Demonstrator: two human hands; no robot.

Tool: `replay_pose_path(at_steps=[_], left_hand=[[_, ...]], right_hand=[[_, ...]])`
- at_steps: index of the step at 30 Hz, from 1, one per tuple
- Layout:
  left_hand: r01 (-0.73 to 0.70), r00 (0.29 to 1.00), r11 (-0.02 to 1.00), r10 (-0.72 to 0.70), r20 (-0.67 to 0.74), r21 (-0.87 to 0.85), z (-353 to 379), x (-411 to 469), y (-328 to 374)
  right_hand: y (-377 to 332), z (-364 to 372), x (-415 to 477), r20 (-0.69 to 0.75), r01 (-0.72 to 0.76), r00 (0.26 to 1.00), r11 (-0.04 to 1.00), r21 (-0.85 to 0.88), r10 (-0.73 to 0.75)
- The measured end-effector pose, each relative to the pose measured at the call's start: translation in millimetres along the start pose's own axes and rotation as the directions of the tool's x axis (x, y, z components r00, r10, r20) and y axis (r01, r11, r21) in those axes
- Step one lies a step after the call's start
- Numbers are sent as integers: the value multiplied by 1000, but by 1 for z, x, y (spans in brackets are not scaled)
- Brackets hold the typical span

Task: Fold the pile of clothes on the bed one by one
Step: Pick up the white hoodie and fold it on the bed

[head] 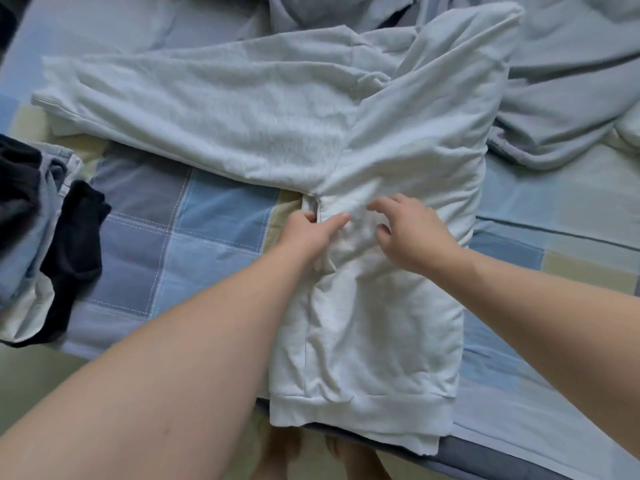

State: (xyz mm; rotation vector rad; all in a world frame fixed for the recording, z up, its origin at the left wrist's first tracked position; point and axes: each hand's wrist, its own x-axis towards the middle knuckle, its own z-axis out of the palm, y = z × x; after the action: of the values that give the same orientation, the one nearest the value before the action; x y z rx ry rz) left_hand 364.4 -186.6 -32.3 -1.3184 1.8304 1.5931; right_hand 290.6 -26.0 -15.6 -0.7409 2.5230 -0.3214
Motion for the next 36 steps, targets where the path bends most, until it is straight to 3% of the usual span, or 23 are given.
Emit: replay_pose_path(at_steps=[3,5,8,11,14,16,18,20,21,23,26,27,30,32,35,36], left_hand=[[119,982,985,-136,-128,-128,9,23,18],[141,938,987,-110,-329,74,8,28,20],[57,876,901,161,-454,429,-4,30,32],[-276,783,724,551,-289,632,-14,50,62],[-505,658,514,749,-76,693,-19,98,112],[-554,643,386,762,84,737,-16,133,150],[-545,709,294,661,245,785,-9,160,178],[-513,744,205,590,313,834,-4,176,193],[-508,726,174,613,310,844,-5,180,196],[-521,667,182,697,265,834,-11,181,199],[-486,633,383,774,14,786,-26,178,205],[-458,620,424,782,-62,781,-31,179,210],[-394,577,414,806,-129,821,-39,184,227],[-338,592,433,788,-169,836,-40,190,236],[-233,675,531,691,-257,815,-38,203,231],[-235,660,536,700,-272,811,-38,205,226]], right_hand=[[2,-12,22,-77,29,997,997,72,-23],[4,-22,37,-134,41,991,995,86,-29],[5,-41,66,-260,53,965,995,84,-29],[7,-65,106,-369,4,930,1000,17,2],[17,-95,157,-361,-137,929,980,-144,77],[31,-115,191,-284,-228,947,935,-270,149],[43,-128,214,-187,-253,963,885,-391,193],[54,-136,224,-128,-257,966,864,-434,223],[58,-138,226,-119,-260,966,864,-430,231],[65,-144,225,-108,-262,965,872,-412,239],[69,-155,224,-82,-269,963,882,-387,257],[69,-159,226,-108,-267,964,887,-378,244],[66,-159,234,-319,-251,936,921,-299,151],[63,-147,241,-450,-281,880,931,-232,153],[51,-121,255,-451,-333,865,924,-188,220],[46,-118,258,-470,-321,855,935,-148,219]])
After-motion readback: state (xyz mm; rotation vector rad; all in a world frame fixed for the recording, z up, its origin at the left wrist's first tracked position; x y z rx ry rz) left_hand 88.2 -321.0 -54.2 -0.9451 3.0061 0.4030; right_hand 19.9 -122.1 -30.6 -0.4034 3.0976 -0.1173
